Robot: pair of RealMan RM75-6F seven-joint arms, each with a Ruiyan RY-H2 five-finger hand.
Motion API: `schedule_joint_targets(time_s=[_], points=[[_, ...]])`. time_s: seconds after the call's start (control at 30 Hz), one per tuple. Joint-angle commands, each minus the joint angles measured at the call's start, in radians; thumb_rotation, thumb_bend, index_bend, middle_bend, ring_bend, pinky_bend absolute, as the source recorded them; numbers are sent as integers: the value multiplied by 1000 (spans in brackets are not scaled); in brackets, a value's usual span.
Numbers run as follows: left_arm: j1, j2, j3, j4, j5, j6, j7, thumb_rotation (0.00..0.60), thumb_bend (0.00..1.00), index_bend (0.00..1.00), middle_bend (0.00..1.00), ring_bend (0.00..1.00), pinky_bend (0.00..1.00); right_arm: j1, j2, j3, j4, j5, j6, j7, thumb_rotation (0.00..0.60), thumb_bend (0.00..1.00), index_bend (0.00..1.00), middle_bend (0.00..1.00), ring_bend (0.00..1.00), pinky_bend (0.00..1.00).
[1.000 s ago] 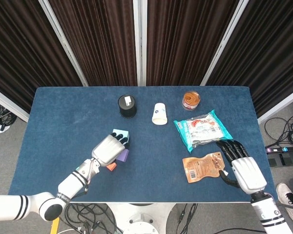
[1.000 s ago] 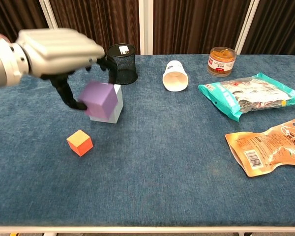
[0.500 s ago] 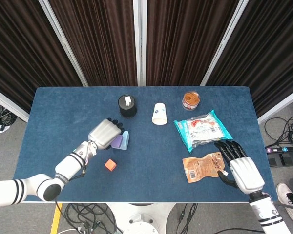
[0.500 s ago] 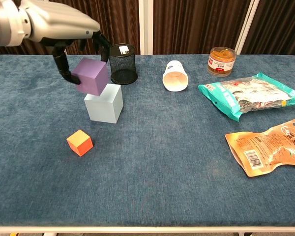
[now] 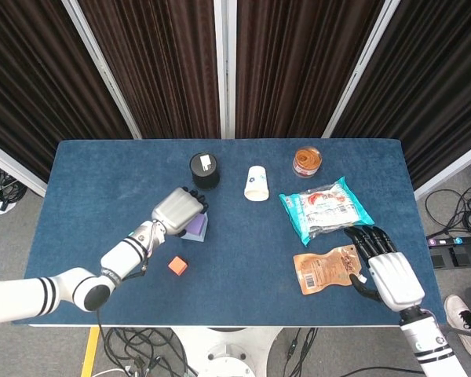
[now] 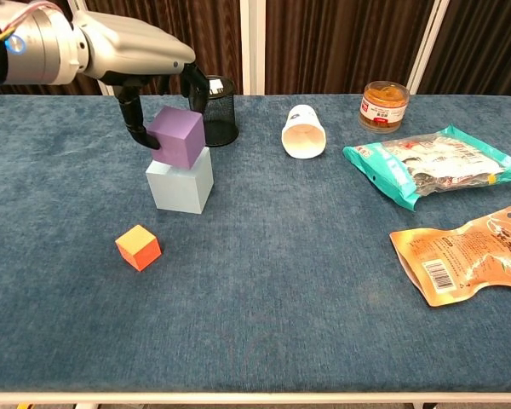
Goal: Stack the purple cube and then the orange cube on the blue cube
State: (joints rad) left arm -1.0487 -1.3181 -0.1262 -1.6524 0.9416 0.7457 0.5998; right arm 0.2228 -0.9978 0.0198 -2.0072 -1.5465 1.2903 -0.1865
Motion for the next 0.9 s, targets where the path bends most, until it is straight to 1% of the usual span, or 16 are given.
schedule_joint_targets(time_s=[0.03, 0.2, 0.43, 0.9], points=[[-5, -6, 11, 19, 36, -3, -19, 600, 286, 508, 412, 296, 367, 1, -1, 1, 0, 2, 0, -1, 600, 294, 0, 77, 0, 0], [-10, -13, 13, 47, 40, -16, -55, 600, 286, 509, 413, 296, 366, 0, -3, -2, 2, 2, -2, -4, 600, 294, 0, 77, 0, 0], [-18, -31, 16, 100, 6, -33, -96, 600, 286, 509, 413, 296, 366, 0, -4, -2, 3, 4, -1, -6, 600, 294, 0, 77, 0, 0], [-19, -46, 36, 133, 40, -31, -132, 600, 286, 509, 413, 296, 365, 6, -10, -2, 5, 17, -12, -18, 600, 294, 0, 78, 0, 0]])
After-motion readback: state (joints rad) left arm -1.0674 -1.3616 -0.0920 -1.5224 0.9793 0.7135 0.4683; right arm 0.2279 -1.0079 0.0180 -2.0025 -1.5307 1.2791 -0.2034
